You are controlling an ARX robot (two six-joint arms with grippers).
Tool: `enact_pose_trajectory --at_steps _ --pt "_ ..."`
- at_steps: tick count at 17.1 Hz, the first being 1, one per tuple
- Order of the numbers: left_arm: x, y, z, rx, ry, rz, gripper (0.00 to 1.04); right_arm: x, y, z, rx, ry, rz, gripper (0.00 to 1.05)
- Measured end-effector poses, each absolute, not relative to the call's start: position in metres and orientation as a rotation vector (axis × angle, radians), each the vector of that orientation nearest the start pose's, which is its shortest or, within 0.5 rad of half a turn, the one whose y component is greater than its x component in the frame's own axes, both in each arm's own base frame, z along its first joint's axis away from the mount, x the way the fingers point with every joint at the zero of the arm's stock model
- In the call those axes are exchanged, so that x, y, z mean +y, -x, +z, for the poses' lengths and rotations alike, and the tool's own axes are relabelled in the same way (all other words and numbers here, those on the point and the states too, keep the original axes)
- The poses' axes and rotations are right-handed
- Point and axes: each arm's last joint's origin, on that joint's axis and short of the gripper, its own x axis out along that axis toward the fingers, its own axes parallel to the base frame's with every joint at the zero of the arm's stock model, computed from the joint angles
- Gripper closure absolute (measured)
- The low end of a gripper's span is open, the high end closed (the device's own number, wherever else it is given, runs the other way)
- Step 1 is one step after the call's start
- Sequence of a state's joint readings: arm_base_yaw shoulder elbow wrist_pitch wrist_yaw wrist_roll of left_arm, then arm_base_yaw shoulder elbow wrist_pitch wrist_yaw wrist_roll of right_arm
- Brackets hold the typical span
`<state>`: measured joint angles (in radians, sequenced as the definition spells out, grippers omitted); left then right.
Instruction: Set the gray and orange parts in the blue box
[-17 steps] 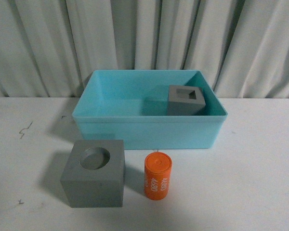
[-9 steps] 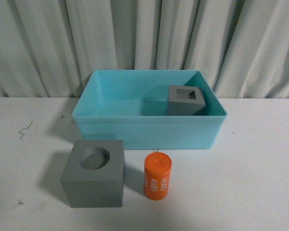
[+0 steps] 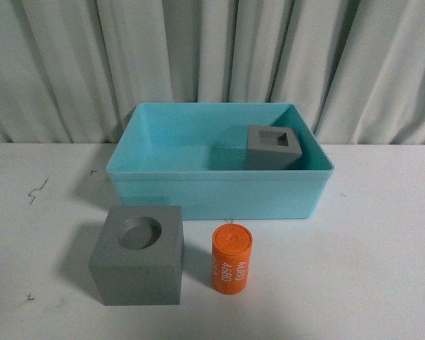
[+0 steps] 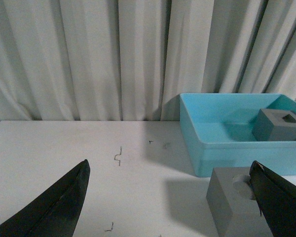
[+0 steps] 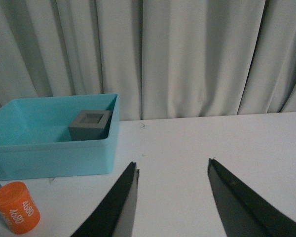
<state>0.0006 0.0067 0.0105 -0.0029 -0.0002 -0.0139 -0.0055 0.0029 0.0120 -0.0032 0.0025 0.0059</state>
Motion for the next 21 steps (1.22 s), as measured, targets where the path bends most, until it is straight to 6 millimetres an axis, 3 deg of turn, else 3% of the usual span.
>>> enact_pose_trajectory --at_steps 3,5,6,8,12,17,21 --pt "0.000 -0.097 0.166 -0.001 0.014 0.001 0.07 -0.001 -0.097 0.167 -0.006 -0.006 -0.008 0.31" --pt "0.001 -0.102 0.170 0.467 0.135 0.029 0.07 -0.001 -0.097 0.167 -0.007 -0.006 -0.008 0.09" --pt "0.001 -0.108 0.175 0.577 0.168 0.061 0.07 -0.001 -0.097 0.167 -0.007 -0.006 -0.006 0.05" --pt "0.000 -0.121 0.181 0.662 0.188 0.093 0.07 0.000 -0.097 0.167 -0.007 -0.006 -0.005 0.06" --pt "-0.038 -0.195 0.199 0.665 0.111 -0.006 0.07 0.000 -0.097 0.167 -0.006 -0.006 -0.005 0.06" --pt "-0.068 -0.256 0.176 0.744 0.057 -0.033 0.07 0.000 -0.097 0.167 -0.006 -0.006 -0.005 0.06" --pt "-0.082 -0.277 0.156 0.797 0.031 -0.049 0.07 0.000 -0.097 0.167 -0.006 -0.006 -0.005 0.06"
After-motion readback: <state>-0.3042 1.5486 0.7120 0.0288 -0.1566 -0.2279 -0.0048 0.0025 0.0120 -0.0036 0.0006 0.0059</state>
